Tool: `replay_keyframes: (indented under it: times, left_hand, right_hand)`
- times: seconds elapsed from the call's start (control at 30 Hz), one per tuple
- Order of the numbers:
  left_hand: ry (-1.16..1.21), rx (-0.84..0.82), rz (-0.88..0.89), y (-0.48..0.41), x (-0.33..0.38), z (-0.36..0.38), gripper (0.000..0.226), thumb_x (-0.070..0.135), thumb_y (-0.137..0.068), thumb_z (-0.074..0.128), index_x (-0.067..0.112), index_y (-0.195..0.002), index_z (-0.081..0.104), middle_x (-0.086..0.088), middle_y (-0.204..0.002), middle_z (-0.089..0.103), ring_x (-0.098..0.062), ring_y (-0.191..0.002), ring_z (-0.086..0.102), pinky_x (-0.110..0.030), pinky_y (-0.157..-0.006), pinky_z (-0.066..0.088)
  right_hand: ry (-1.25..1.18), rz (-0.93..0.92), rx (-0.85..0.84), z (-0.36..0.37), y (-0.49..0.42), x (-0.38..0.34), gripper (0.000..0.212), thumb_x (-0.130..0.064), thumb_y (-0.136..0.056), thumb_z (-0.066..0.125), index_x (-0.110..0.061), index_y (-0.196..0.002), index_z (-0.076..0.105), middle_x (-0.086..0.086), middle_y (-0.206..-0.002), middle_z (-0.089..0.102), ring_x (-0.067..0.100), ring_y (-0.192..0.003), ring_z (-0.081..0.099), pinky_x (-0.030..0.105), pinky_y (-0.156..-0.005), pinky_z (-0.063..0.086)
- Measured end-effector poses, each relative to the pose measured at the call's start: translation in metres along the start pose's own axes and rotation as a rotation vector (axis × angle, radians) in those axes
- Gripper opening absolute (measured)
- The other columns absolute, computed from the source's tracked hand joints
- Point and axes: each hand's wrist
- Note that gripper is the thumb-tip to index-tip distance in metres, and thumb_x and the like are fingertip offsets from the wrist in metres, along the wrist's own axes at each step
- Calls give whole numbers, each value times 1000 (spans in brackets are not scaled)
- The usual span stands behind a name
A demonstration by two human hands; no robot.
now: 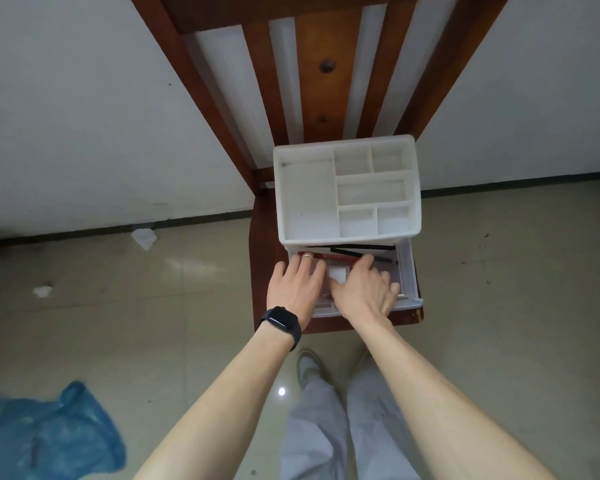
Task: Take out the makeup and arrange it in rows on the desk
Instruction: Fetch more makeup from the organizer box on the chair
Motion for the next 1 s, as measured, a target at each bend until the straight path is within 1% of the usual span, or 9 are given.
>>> replay_keyframes:
  times: [0.17, 0.23, 0.37, 0.47, 0.57, 0.7, 0.8, 0.9, 1.0]
  left_hand:
    - [-15, 47, 108, 1, -7, 9, 34, 7, -66, 77, 10, -99, 69, -12, -92, 67, -30, -73, 62, -35, -62, 48]
    - [-66, 70, 178, -1, -11, 12, 31, 7, -69, 73, 7, -100, 71, -13, -90, 68, -31, -71, 64, -35, -60, 50]
    - [-95, 86, 245, -1, -19, 13, 36, 10, -83, 55, 1, -115, 67, -17, -100, 72, -36, -89, 70, -39, -70, 57]
    - [-66, 106, 244, 5, -18, 9, 46, 13, -79, 69, 2, -124, 64, -14, -109, 72, -32, -92, 71, -44, -80, 56]
    - [56, 143, 220, 12, -13, 5, 55, 11, -69, 82, 7, -122, 68, -8, -109, 74, -26, -92, 72, -42, -77, 57]
    - [269, 181, 124, 25, -12, -15, 52, 9, -66, 86, 14, -116, 71, -3, -110, 74, -23, -94, 72, -33, -73, 58]
    - [444, 190, -1, 41, -14, -41, 43, 6, -77, 76, 15, -119, 69, -3, -108, 74, -25, -93, 71, -34, -69, 59]
    - [602, 188, -208, 60, -14, -75, 37, 8, -87, 61, 23, -120, 67, 7, -113, 71, -18, -103, 65, -33, -78, 57]
    - [728, 248, -341, 79, -12, -106, 36, 6, -90, 58, 28, -116, 70, 14, -115, 69, -7, -111, 60, -26, -92, 52]
  right_hand:
    - [20, -100, 10, -3, 5, 9, 34, -42, -96, 55, -21, -123, 56, 3, -119, 68, 26, -116, 56, 39, -89, 35]
    - [-17, -134, 15, -8, 6, 15, 32, -44, -97, 54, -26, -122, 58, 0, -119, 67, 24, -115, 56, 39, -89, 34]
    - [-119, -205, 32, -18, 8, 27, 30, -45, -96, 57, -27, -119, 60, -1, -114, 65, 24, -110, 58, 39, -91, 36]
    - [-246, -230, 39, -22, 11, 38, 27, -43, -93, 62, -26, -114, 62, -3, -103, 62, 24, -103, 58, 39, -91, 43]
    - [-409, -224, 32, -25, 15, 47, 23, -36, -90, 69, -23, -110, 65, -6, -97, 58, 20, -97, 57, 35, -83, 44]
    - [-543, -223, 17, -36, 26, 53, 18, -31, -88, 72, -26, -105, 68, -6, -99, 63, 14, -92, 57, 29, -77, 40]
    - [-564, -218, 7, -52, 40, 55, 17, -33, -86, 74, -32, -102, 68, -8, -99, 66, 13, -92, 59, 31, -79, 45]
    - [-594, -235, -21, -77, 60, 55, 15, -35, -85, 75, -40, -95, 65, -9, -98, 68, 12, -91, 63, 31, -79, 48]
    - [-605, -267, -42, -104, 78, 51, 15, -33, -84, 76, -40, -93, 66, -11, -96, 70, 12, -92, 64, 28, -80, 47]
Point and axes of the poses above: each hand's wrist, its own y-axis away from the middle knuckle, its own z-axis out of the palm, x = y × z
